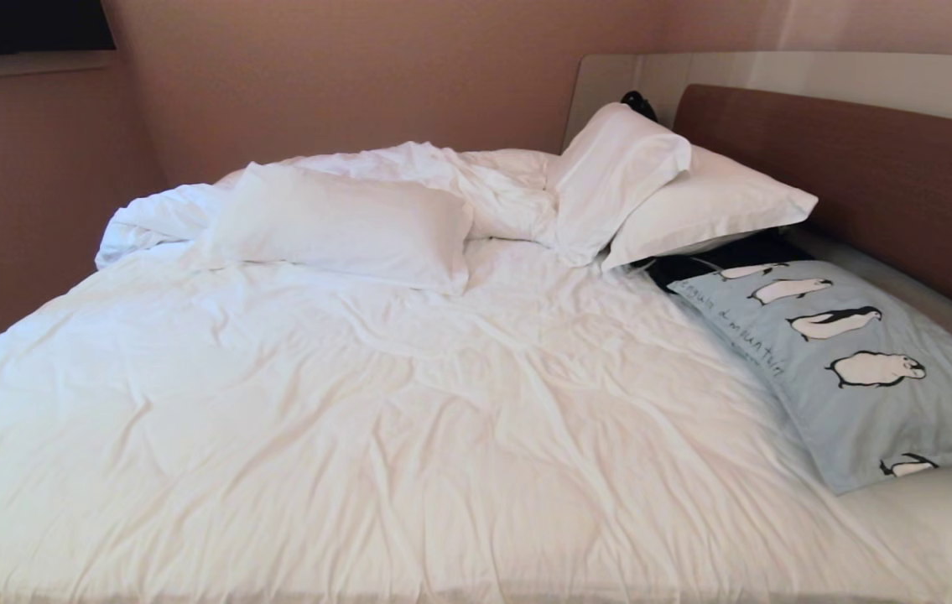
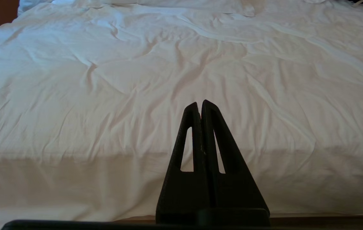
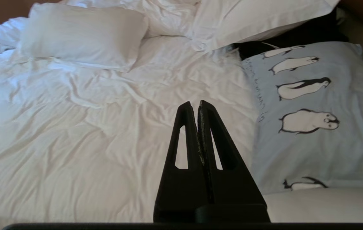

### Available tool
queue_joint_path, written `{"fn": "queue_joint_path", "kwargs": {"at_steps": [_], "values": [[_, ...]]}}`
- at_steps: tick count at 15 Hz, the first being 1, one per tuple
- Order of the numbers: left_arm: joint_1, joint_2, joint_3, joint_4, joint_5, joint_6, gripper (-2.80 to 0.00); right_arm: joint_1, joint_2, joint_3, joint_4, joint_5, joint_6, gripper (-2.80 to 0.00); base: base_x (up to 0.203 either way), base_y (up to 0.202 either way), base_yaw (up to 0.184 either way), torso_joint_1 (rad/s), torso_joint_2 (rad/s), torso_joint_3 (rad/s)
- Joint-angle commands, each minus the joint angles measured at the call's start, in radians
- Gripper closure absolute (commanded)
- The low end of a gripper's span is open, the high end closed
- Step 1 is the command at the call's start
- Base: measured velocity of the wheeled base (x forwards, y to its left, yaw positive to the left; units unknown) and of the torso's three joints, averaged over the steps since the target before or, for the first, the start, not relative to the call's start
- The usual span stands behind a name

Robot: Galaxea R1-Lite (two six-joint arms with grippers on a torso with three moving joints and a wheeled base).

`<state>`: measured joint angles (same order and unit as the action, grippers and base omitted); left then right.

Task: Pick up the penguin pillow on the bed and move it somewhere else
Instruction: Pick up the pillow

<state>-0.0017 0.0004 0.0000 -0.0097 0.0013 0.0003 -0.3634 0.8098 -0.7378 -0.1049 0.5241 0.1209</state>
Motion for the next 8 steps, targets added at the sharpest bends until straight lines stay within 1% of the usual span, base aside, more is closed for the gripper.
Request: {"fn": "queue_joint_path", "kwargs": {"at_steps": [1,3,8], "values": [[0.000,0.000,0.000,0.000,0.000,0.000,0.00,-0.005,-0.164,0.036,0.110,0.113,0.038,0.00,0.000,0.000,0.000,0.000,0.00,0.000],[0.000,0.000,0.000,0.000,0.000,0.000,0.00,-0.004,-0.226,0.055,0.185,0.152,0.086,0.00,0.000,0.000,0.000,0.000,0.00,0.000],[0.000,0.000,0.000,-0.001,0.000,0.000,0.00,-0.003,-0.331,0.111,0.200,0.148,0.141,0.00,0.000,0.000,0.000,0.000,0.00,0.000]]}}
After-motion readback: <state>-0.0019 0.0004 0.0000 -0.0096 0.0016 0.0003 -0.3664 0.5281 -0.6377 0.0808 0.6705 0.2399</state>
